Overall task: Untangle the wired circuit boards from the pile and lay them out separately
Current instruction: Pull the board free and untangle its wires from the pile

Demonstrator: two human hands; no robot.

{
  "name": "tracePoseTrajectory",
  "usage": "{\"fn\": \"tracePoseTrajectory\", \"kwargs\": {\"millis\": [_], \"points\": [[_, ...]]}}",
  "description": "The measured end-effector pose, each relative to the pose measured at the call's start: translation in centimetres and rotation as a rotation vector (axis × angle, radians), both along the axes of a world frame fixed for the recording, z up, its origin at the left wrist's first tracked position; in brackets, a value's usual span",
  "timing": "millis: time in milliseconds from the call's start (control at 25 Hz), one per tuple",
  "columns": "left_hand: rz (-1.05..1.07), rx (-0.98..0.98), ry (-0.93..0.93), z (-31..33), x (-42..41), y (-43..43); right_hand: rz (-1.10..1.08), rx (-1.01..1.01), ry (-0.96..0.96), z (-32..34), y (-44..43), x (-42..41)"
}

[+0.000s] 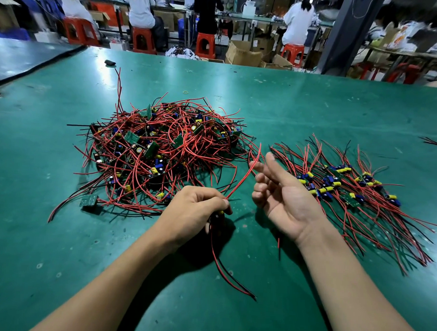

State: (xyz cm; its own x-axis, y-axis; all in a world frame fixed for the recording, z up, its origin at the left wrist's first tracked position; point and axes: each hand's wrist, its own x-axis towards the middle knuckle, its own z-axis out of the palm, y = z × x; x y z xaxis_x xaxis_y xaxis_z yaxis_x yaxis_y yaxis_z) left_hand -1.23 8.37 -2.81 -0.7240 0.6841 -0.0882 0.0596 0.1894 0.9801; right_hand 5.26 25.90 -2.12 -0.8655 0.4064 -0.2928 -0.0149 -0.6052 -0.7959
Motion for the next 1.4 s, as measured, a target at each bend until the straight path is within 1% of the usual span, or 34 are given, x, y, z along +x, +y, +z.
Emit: {"fn": "tracePoseTrajectory", "kwargs": {"millis": [160, 240, 360, 480, 560, 680, 800, 880, 960, 1120, 1240, 1320, 1400], "points": [[0.004, 0.023, -0.041, 0.2, 0.2, 0.0, 0.169, 0.216, 0.000, -0.6, -0.9, 0.2], [-0.003, 0.029, -0.056, 0.3, 0.1, 0.0, 0.251, 0.275, 0.015, -0.9, -1.5, 0.3], [-0.017, 0.065, -0.133, 0.3, 0.2, 0.0, 0.308, 0.381, -0.033, -1.2, -2.0, 0.3], [0.025, 0.197, -0.250, 0.5, 0.4, 0.1, 0.334, 0.394, -0.025, -1.3, -1.9, 0.4], [0.065, 0.307, -0.292, 0.7, 0.4, 0.2, 0.348, 0.383, -0.018, -0.9, -1.9, 0.3], [0.101, 0.401, -0.271, 1.2, 0.2, 0.3, 0.391, 0.362, -0.020, -0.5, -1.2, 0.3], [0.145, 0.416, -0.223, 1.5, 0.1, 0.3, 0.528, 0.471, 0.036, -0.6, -0.8, 1.2], [0.157, 0.432, -0.214, 1.7, 0.2, 0.3, 0.580, 0.498, 0.090, -0.8, -1.2, 1.5], [0.179, 0.470, -0.218, 1.9, 0.3, 0.3, 0.535, 0.494, 0.138, -0.9, -2.2, 1.0], [0.251, 0.473, -0.207, 1.5, 0.1, 0.4, 0.247, 0.414, 0.178, -0.9, -2.8, -0.1], [0.180, 0.449, -0.148, 1.1, 0.3, 0.3, 0.166, 0.316, 0.151, -0.4, -2.7, 0.0], [0.099, 0.453, -0.174, 1.1, 0.4, 0.3, 0.155, 0.232, 0.119, -0.1, -2.5, 0.0], [0.051, 0.436, -0.205, 1.2, 0.4, 0.2, 0.152, 0.198, 0.107, 0.1, -2.3, 0.2]]}}
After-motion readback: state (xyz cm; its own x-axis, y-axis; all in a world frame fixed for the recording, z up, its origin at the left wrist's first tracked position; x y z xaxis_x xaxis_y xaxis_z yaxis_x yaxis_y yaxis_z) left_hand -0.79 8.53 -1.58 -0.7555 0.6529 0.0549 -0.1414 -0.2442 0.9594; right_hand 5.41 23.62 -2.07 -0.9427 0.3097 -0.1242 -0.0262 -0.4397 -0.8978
